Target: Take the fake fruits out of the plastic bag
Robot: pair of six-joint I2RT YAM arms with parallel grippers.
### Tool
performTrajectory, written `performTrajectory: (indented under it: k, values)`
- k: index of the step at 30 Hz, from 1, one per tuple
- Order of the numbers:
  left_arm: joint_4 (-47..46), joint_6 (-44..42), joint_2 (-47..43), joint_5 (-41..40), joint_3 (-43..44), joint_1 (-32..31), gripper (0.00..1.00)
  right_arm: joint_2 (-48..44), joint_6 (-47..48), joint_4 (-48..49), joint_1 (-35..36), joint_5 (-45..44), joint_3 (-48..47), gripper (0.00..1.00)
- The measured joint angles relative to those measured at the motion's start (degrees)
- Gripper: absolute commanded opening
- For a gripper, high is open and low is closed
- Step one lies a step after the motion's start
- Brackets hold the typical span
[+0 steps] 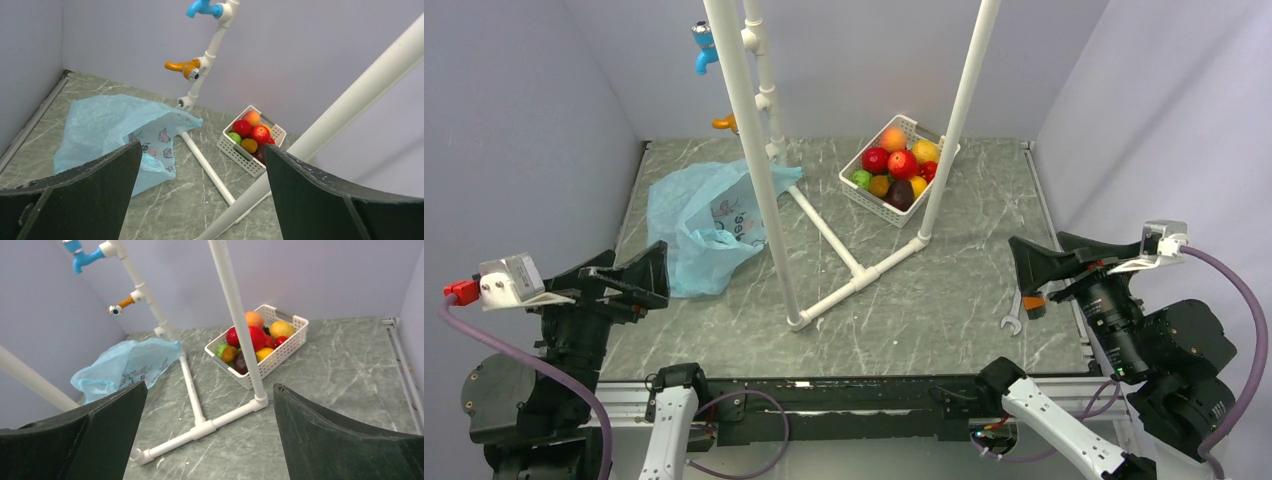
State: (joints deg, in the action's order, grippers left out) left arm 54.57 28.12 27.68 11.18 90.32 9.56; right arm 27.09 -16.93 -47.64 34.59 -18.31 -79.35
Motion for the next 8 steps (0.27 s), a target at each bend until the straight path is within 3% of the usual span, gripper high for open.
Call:
performTrajectory:
  k: [8]
  values:
    - [2.1, -0.7, 0.7, -1.5, -0.5, 0.0, 0.99, -2.5, 0.2, 0.1, 0.0, -4.4, 1.1, 1.00]
